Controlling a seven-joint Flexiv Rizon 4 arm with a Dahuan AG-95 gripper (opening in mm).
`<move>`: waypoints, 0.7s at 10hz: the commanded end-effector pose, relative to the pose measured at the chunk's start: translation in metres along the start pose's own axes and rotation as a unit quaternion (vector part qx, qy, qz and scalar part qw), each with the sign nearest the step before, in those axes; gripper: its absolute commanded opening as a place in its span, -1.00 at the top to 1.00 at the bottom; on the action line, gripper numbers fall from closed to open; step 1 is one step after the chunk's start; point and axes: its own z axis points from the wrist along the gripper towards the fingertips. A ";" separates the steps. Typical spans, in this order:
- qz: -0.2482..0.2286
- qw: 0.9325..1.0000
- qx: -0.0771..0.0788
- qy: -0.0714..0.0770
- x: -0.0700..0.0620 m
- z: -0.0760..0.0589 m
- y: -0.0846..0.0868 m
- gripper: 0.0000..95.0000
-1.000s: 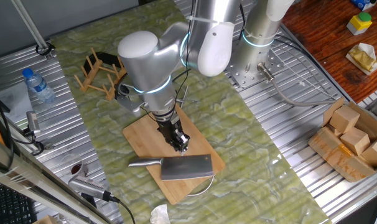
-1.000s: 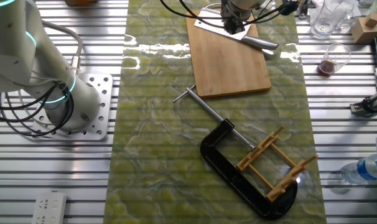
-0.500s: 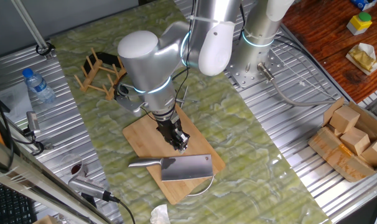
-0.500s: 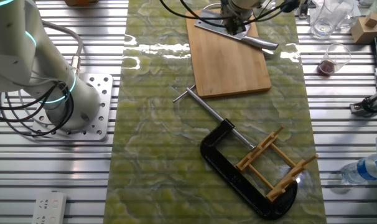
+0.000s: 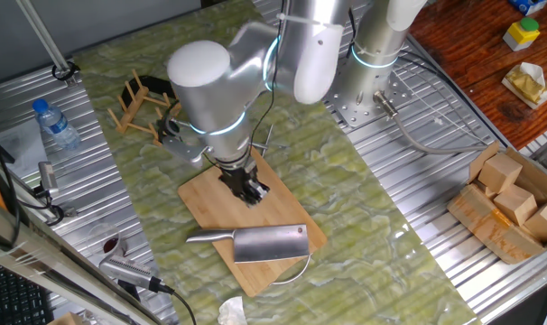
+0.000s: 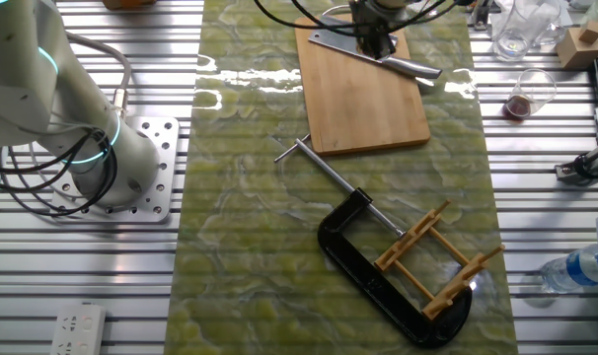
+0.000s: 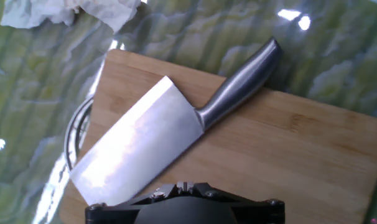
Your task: Put the knife on the cutting board
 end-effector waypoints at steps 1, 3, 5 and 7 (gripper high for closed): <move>-0.005 1.000 0.018 0.011 -0.002 -0.022 -0.028 1.00; -0.003 1.000 0.019 0.014 -0.004 -0.039 -0.045 1.00; 0.009 0.999 0.033 0.021 -0.002 -0.053 -0.057 1.00; 0.010 0.999 0.039 0.018 0.008 -0.062 -0.063 1.00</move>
